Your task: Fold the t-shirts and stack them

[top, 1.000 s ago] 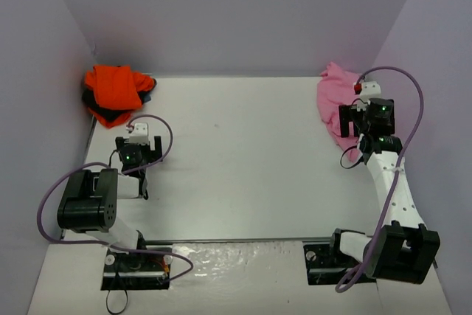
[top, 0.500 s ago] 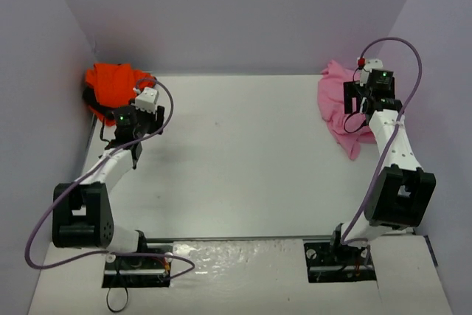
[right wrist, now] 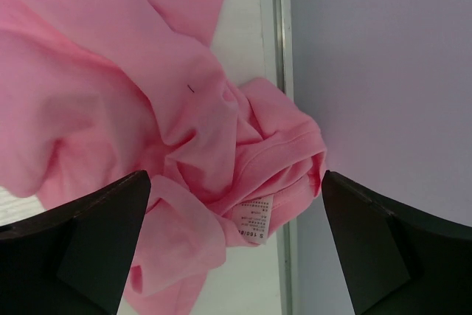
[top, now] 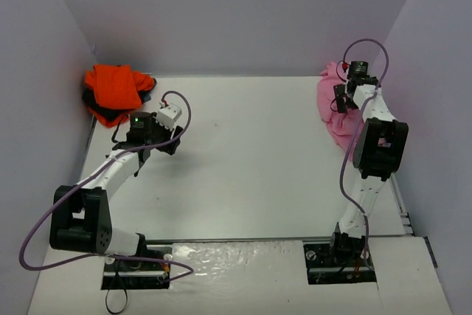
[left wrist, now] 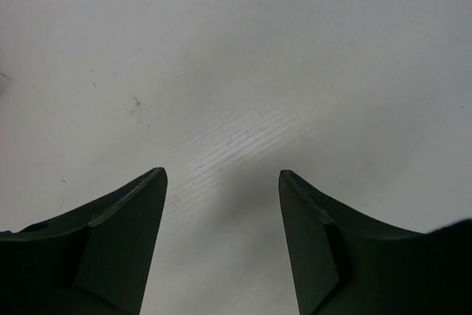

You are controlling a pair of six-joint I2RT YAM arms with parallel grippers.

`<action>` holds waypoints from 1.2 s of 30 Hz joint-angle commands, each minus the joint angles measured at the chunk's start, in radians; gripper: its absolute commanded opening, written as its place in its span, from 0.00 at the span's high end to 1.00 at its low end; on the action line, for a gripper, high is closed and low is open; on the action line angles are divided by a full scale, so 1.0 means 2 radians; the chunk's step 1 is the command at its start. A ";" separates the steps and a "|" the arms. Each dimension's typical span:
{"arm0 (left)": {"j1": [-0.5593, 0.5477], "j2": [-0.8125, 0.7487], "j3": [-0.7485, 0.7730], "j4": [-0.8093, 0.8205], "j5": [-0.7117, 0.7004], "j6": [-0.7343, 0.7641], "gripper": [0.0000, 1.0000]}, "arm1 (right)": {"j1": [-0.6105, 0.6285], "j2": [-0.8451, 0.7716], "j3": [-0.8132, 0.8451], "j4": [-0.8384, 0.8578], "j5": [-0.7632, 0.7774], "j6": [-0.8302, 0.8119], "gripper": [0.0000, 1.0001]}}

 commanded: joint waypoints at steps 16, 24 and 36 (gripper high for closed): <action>-0.034 0.035 0.130 -0.094 0.007 0.036 0.42 | -0.043 -0.062 -0.066 0.018 0.073 0.004 0.00; -0.085 0.068 0.237 -0.196 -0.012 0.072 0.45 | -0.071 -0.078 -0.052 0.024 0.108 0.013 0.00; -0.140 0.115 0.284 -0.211 -0.041 0.058 0.44 | -0.041 -0.003 -0.048 0.020 0.126 -0.014 0.00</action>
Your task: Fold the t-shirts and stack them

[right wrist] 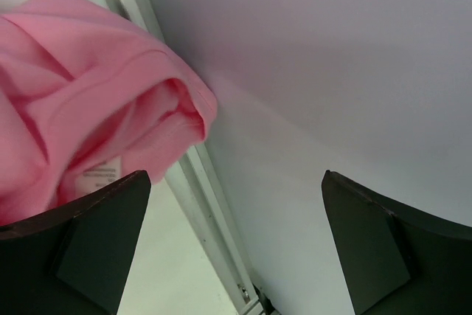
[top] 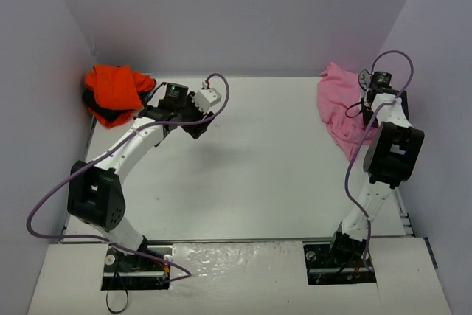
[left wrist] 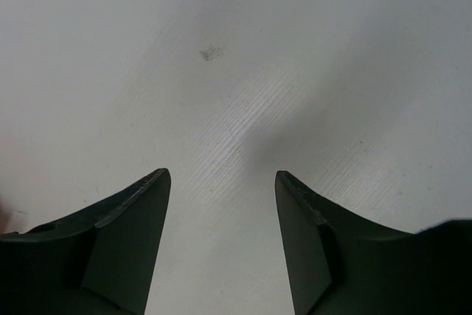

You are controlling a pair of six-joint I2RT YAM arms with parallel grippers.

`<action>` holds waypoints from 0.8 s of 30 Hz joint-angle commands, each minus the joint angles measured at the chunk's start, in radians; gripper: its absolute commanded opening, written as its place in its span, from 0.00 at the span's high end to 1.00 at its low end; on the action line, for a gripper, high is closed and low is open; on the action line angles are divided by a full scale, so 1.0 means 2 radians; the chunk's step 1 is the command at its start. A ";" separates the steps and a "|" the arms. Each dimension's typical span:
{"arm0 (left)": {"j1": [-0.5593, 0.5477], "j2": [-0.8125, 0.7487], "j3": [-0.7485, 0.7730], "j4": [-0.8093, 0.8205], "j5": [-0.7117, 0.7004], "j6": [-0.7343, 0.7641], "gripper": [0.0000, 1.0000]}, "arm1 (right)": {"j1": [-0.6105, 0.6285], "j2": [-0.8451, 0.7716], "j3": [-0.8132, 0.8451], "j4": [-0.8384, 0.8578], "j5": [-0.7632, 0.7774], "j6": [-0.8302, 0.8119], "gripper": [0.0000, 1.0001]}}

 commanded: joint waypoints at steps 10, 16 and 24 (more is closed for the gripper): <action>-0.032 0.021 0.033 -0.007 -0.039 0.003 0.44 | 0.056 0.089 0.039 0.005 0.003 -0.003 0.00; -0.043 0.044 0.045 -0.008 -0.049 0.000 0.45 | 0.107 0.064 0.020 0.003 -0.074 -0.012 0.00; -0.053 0.051 0.056 -0.010 -0.066 -0.006 0.45 | 0.278 -0.004 -0.021 0.003 -0.131 -0.034 0.00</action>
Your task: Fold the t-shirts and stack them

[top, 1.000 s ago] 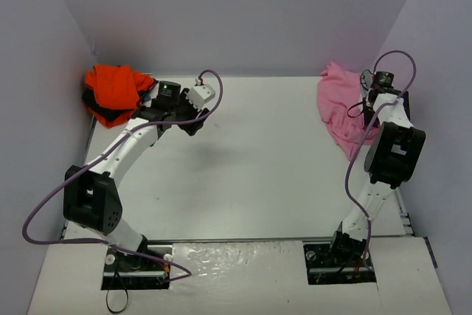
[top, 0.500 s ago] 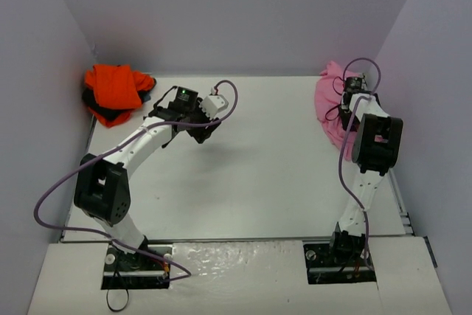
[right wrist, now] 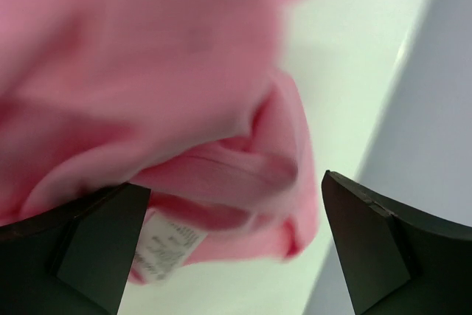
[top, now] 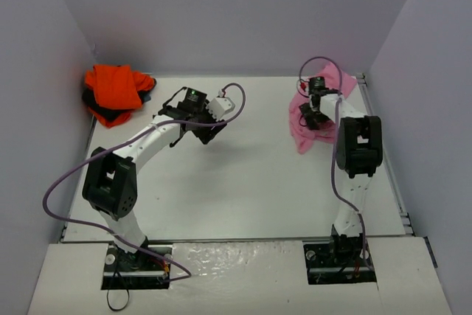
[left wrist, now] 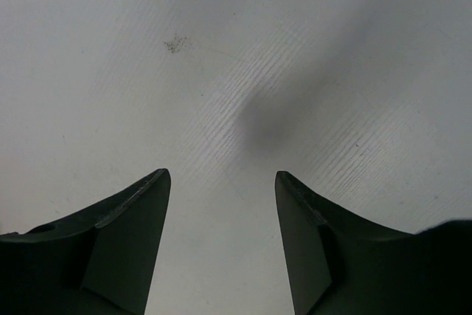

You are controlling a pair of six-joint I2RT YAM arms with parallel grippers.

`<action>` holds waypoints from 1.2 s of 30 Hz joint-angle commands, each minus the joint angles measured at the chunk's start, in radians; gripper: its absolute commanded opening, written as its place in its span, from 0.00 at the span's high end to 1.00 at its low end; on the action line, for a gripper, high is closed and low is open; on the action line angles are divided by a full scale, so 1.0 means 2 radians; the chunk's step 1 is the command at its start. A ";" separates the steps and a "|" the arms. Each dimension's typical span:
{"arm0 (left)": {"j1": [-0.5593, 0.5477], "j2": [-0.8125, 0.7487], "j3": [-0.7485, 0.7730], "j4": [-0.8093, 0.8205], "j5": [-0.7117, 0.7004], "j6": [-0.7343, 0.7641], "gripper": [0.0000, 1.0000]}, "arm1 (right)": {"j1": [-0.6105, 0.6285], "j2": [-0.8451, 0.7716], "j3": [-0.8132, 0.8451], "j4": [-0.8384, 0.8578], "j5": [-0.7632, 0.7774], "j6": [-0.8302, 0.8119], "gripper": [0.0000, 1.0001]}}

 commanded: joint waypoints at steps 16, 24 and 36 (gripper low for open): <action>-0.024 0.023 0.088 0.002 -0.062 -0.009 0.45 | 0.133 -0.151 0.000 0.007 -0.037 -0.024 0.00; -0.031 0.135 0.229 -0.064 -0.047 -0.034 0.44 | 0.121 -0.277 -0.046 0.010 -0.045 -0.039 0.00; -0.071 0.210 0.299 -0.053 -0.076 -0.007 0.45 | 0.020 -0.340 -0.171 0.031 -0.131 -0.024 0.00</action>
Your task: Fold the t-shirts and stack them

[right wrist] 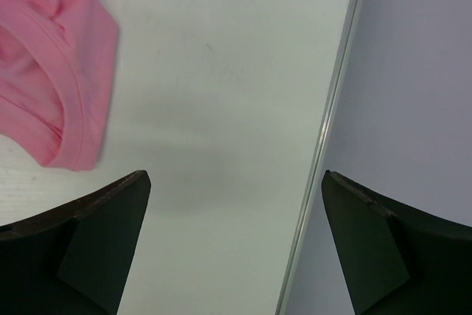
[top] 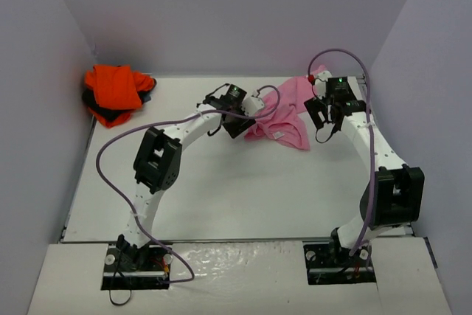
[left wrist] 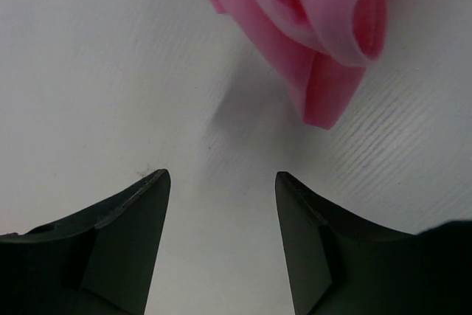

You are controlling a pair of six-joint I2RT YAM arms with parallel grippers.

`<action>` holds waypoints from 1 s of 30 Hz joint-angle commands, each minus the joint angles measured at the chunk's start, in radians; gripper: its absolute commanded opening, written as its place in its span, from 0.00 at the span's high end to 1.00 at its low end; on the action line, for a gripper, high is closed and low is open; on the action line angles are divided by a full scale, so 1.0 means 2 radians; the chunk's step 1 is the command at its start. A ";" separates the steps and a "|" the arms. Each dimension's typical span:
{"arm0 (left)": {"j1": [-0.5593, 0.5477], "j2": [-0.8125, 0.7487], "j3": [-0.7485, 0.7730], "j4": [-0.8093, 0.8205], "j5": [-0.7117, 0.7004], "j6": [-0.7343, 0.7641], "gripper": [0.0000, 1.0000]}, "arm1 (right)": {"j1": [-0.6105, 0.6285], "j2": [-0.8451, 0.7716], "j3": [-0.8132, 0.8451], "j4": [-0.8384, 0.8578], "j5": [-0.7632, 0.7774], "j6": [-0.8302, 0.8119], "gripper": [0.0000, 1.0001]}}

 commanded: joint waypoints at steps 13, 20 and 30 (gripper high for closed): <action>0.034 0.015 0.160 -0.039 0.003 -0.069 0.65 | 0.116 -0.055 -0.017 -0.029 -0.098 -0.069 0.00; 0.163 -0.039 0.135 -0.015 -0.003 -0.125 0.52 | 0.186 0.034 0.012 -0.038 -0.019 -0.154 0.03; 0.191 -0.154 -0.023 0.036 -0.024 -0.086 0.50 | 0.191 0.143 0.055 0.009 0.060 -0.211 0.08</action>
